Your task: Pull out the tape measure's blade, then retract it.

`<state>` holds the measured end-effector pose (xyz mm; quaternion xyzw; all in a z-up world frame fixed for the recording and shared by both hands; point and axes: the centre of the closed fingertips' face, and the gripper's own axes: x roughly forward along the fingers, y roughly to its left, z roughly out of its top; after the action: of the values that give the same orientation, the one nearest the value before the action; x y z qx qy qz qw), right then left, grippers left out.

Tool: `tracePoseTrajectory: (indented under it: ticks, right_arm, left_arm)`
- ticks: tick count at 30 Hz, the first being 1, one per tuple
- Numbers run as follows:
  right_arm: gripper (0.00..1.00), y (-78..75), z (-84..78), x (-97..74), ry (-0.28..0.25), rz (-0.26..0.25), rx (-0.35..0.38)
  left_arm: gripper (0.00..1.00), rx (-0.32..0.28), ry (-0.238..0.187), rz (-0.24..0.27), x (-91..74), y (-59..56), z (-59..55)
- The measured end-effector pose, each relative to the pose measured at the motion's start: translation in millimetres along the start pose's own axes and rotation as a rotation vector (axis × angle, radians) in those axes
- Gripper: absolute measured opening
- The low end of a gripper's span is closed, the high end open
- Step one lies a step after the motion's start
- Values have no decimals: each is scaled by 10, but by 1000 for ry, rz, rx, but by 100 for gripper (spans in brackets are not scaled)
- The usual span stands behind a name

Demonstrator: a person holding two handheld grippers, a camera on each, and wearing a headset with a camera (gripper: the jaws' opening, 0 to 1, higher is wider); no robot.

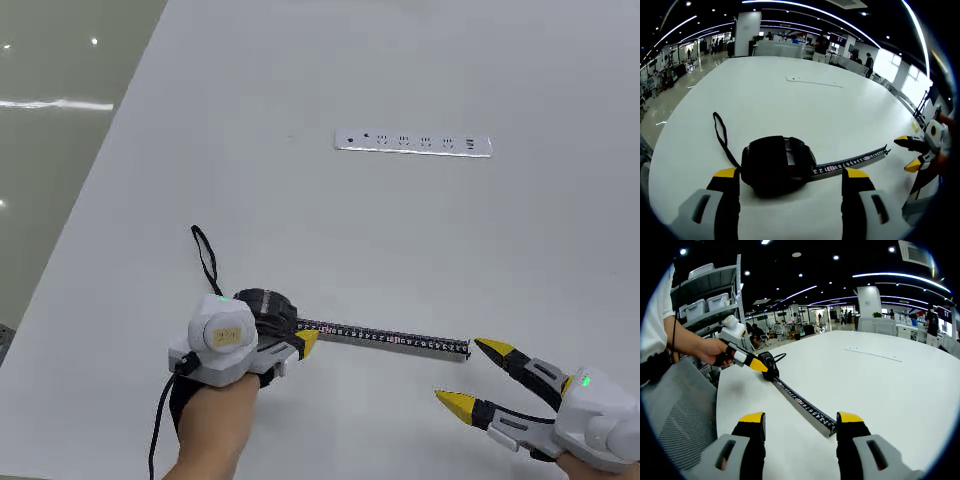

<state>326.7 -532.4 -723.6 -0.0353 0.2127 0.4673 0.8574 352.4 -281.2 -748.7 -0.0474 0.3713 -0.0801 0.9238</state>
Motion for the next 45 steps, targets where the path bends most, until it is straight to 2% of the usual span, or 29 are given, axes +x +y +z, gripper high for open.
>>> tracePoseTrajectory:
  ticks: [7, 23, 35, 42, 45]
  right_arm:
    - [57, -37, -9, 15, 2, 2, 0]
    - [56, -98, -10, 31, -7, -7, 6]
    - [55, -148, -33, 16, -6, -12, 9]
    - [55, -178, -28, 34, -8, -9, 6]
    - [55, -181, -21, 36, -9, -7, 6]
  left_arm:
    - [80, -25, 3, 3, 37, -2, 0]
    - [80, -35, 10, 21, 69, 19, 7]
    - [75, -85, -4, 72, 90, 74, 26]
    - [75, -98, 3, 95, 119, 87, 24]
    - [77, -122, -2, 100, 122, 84, 40]
